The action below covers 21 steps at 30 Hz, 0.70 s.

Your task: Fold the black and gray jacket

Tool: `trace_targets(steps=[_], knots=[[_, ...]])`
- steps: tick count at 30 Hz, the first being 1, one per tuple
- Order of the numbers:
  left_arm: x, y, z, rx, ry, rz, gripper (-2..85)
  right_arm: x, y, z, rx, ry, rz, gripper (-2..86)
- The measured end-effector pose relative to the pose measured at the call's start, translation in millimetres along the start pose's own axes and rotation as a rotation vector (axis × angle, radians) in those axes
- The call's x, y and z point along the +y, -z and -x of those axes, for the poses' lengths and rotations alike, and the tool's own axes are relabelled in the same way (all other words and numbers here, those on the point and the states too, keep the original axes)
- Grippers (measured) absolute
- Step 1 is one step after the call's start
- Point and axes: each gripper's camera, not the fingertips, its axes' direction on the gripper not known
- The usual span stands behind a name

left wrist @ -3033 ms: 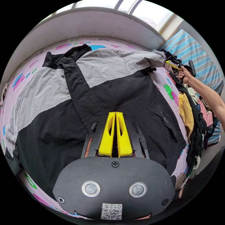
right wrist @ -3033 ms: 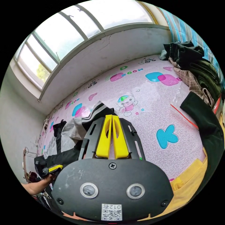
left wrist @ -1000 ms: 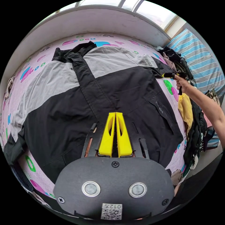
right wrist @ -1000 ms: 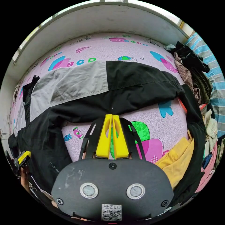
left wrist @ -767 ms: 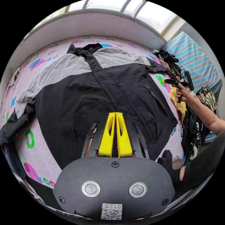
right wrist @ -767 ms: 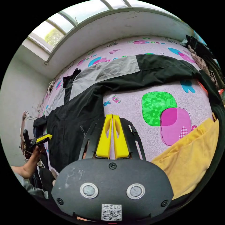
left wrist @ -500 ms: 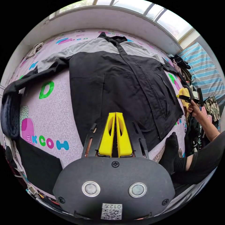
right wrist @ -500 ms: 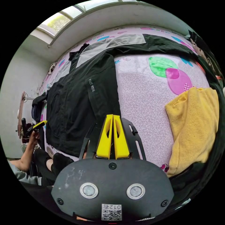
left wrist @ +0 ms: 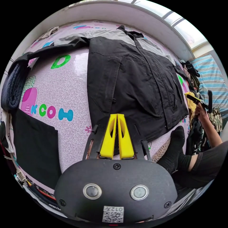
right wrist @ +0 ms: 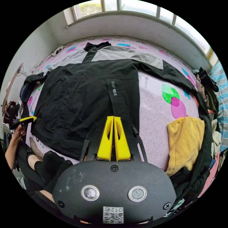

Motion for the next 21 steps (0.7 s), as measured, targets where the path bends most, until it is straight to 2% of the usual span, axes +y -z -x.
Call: trace_targets(steps=[3,5,7,12,18,20,21], knots=[[4.8,-8.0,-9.6,-0.028,-0.057,0.001,0.7,7.5,-48.1,17.2,-0.25,0.152,0.015,-1.0],[7.1,-23.6,-11.9,-0.04,-0.072,0.042,0.7,21.1,-101.7,24.5,-0.377,0.251,0.101,-1.0],[14.7,-27.8,-10.7,-0.046,-0.066,-0.005,0.7,38.6,-141.2,20.8,-0.378,0.318,0.145,-1.0],[42.8,-40.6,-7.3,-0.043,-0.1,-0.071,0.7,101.3,-245.0,-28.2,-0.237,0.498,0.261,-1.0],[66.7,-54.4,-10.1,-0.083,-0.118,-0.096,0.6,163.2,-343.0,-122.8,-0.205,0.538,0.241,-1.0],[66.8,-57.9,-0.6,-0.032,-0.063,-0.054,0.6,186.2,-383.0,-152.1,-0.172,0.58,0.239,-1.0],[67.4,-57.1,8.1,0.052,-0.038,-0.056,0.6,191.9,-393.2,-159.6,-0.164,0.586,0.238,-1.0]])
